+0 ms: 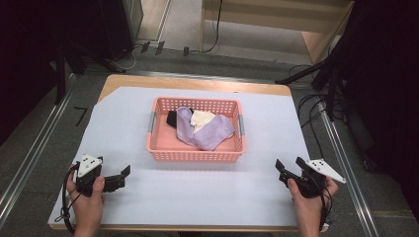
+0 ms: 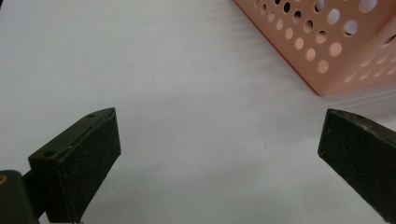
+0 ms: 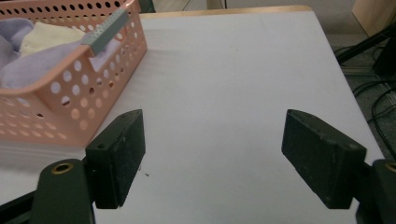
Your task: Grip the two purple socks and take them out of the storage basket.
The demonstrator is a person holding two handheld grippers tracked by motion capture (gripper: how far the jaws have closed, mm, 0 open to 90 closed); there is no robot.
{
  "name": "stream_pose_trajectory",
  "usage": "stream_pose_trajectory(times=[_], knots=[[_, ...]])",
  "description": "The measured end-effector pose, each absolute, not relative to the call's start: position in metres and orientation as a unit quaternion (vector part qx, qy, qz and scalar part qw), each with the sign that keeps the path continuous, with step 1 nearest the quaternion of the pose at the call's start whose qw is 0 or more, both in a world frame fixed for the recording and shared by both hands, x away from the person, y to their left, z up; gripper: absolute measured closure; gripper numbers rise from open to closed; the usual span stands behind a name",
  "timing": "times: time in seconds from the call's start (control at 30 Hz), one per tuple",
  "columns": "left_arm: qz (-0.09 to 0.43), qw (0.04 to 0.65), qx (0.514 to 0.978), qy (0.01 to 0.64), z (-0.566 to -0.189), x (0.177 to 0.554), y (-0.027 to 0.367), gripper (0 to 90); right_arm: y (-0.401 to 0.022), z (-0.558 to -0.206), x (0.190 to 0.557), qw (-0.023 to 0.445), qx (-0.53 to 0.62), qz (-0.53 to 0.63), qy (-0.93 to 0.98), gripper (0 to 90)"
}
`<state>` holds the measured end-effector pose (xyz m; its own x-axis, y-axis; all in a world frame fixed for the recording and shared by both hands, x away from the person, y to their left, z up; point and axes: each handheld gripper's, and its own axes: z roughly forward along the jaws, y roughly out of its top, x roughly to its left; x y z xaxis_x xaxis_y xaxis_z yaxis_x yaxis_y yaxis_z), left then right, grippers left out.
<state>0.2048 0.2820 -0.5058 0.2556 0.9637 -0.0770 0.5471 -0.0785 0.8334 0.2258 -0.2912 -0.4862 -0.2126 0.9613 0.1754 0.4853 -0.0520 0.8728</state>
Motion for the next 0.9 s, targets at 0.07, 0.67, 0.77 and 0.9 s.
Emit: stream_pose_trajectory(times=[0.07,0.67,0.77,0.9], knots=[[0.263,0.399,0.685,0.551,-0.506,0.205,0.282,0.1,-0.289,-0.484,0.227,0.264,0.565,0.451,0.638,22.3],[0.261,0.396,0.689,0.549,-0.506,0.206,0.281,0.1,-0.254,-0.465,0.250,0.245,0.557,0.465,0.643,30.2],[0.262,0.393,0.689,0.549,-0.506,0.205,0.281,0.1,-0.247,-0.462,0.255,0.244,0.551,0.465,0.648,30.2],[0.261,0.393,0.690,0.549,-0.506,0.205,0.281,0.1,-0.238,-0.457,0.262,0.242,0.545,0.468,0.652,30.0]])
